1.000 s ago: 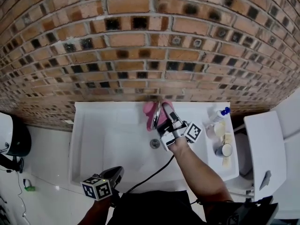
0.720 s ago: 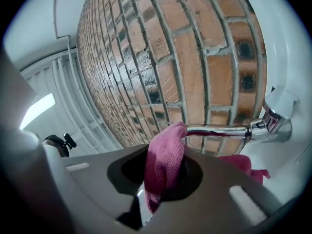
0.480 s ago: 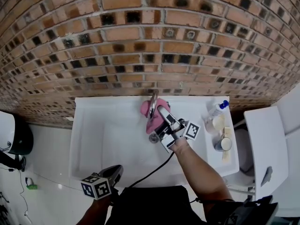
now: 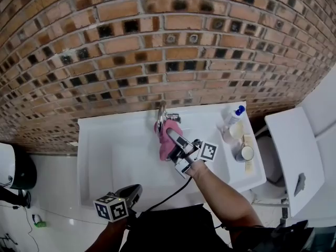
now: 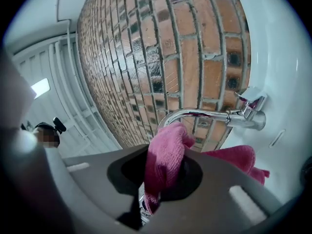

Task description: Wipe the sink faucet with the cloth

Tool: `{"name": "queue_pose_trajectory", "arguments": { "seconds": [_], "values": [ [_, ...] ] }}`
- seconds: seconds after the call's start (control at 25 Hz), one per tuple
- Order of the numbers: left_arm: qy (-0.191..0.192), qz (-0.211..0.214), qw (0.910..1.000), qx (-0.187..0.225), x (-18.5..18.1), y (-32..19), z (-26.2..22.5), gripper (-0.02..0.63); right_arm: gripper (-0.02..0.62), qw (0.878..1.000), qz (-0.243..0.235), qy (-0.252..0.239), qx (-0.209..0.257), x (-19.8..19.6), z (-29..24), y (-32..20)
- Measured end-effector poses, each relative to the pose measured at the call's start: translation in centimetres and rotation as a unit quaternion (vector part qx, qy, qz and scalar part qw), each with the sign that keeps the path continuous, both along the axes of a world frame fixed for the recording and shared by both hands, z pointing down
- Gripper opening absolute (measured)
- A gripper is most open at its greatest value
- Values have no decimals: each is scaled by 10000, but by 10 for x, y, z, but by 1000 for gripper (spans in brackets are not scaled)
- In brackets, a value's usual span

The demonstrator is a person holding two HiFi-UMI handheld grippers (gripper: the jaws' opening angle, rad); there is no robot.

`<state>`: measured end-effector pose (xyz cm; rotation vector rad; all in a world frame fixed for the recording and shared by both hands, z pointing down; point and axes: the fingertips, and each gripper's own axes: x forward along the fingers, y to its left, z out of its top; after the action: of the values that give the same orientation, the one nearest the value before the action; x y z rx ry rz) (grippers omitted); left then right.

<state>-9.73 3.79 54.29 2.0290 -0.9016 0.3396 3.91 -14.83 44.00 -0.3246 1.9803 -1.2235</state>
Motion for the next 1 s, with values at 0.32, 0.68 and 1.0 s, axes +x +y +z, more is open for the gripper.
{"name": "queue_pose_trajectory", "arguments": {
  "seconds": [0.32, 0.68, 1.0],
  "values": [
    [-11, 202, 9998, 38, 5, -18, 0, 5, 44, 9920, 579, 1120, 20, 43, -12, 9],
    [73, -35, 9999, 108, 8, -54, -5, 3, 46, 9156, 1489, 3734, 69, 98, -39, -75],
    [146, -495, 9987, -10, 6, -66, 0, 4, 46, 8826, 217, 4694, -132, 46, 15, -145]
  ]
}}
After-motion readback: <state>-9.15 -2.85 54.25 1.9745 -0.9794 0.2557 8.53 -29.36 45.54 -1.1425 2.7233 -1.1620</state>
